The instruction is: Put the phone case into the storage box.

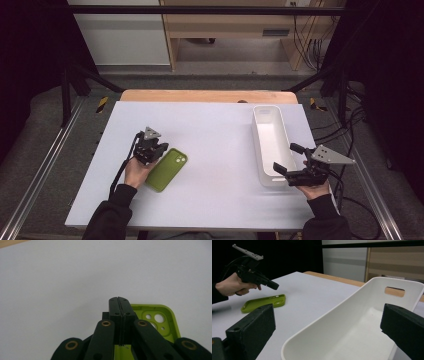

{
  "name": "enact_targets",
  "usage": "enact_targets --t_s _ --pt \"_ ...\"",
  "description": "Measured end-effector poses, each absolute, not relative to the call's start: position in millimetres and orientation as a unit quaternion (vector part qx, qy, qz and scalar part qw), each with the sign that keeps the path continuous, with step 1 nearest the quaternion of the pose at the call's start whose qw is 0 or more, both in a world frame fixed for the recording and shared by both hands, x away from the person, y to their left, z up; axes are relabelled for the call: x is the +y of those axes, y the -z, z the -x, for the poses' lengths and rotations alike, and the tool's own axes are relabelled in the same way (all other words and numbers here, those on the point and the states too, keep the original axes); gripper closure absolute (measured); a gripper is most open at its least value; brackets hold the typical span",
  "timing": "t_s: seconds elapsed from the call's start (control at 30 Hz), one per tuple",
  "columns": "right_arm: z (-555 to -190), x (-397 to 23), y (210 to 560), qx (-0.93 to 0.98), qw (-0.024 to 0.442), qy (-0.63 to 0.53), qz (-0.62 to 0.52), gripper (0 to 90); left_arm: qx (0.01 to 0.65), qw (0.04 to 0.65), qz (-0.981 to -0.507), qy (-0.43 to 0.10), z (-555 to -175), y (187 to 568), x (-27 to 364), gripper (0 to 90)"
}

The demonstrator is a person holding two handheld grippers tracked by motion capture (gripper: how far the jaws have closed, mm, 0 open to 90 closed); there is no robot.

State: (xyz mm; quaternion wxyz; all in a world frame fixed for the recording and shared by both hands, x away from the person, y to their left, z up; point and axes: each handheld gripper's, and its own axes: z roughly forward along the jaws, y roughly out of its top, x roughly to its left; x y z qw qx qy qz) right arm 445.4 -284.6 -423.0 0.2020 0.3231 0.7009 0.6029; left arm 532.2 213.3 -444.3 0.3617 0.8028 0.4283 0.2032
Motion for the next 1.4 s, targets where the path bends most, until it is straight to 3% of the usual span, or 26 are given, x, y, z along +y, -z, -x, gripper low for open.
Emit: enact_targets --t_s 0.13,0.27,0.57,0.8,1.03,1.4 --pt "-445.3 -284.9 422.8 0.700 0.204 -0.603 -0.323 0.2 0.428 0.379 -0.795 -0.204 -528.7 436.2 220.5 88.2" --pt "-445.2 -284.6 422.9 0.701 0.202 -0.603 -0.323 0.2 0.426 0.392 -0.789 -0.203 -524.6 428.4 228.1 80.7" --pt "-445.2 -284.6 422.8 0.702 0.203 -0.602 -0.322 0.2 0.426 0.421 -0.778 -0.189 -513.4 410.1 242.2 52.5" --pt "-445.1 -284.7 422.7 0.701 0.203 -0.603 -0.321 0.2 0.431 0.434 -0.768 -0.190 -508.3 403.4 248.2 38.5" --pt "-445.2 -284.7 422.8 0.702 0.204 -0.602 -0.321 0.2 0.410 0.450 -0.766 -0.206 -500.2 396.8 250.5 17.2" --pt "-445.1 -284.7 422.8 0.702 0.203 -0.602 -0.322 0.2 0.412 0.437 -0.774 -0.198 -497.0 394.9 255.1 4.4"
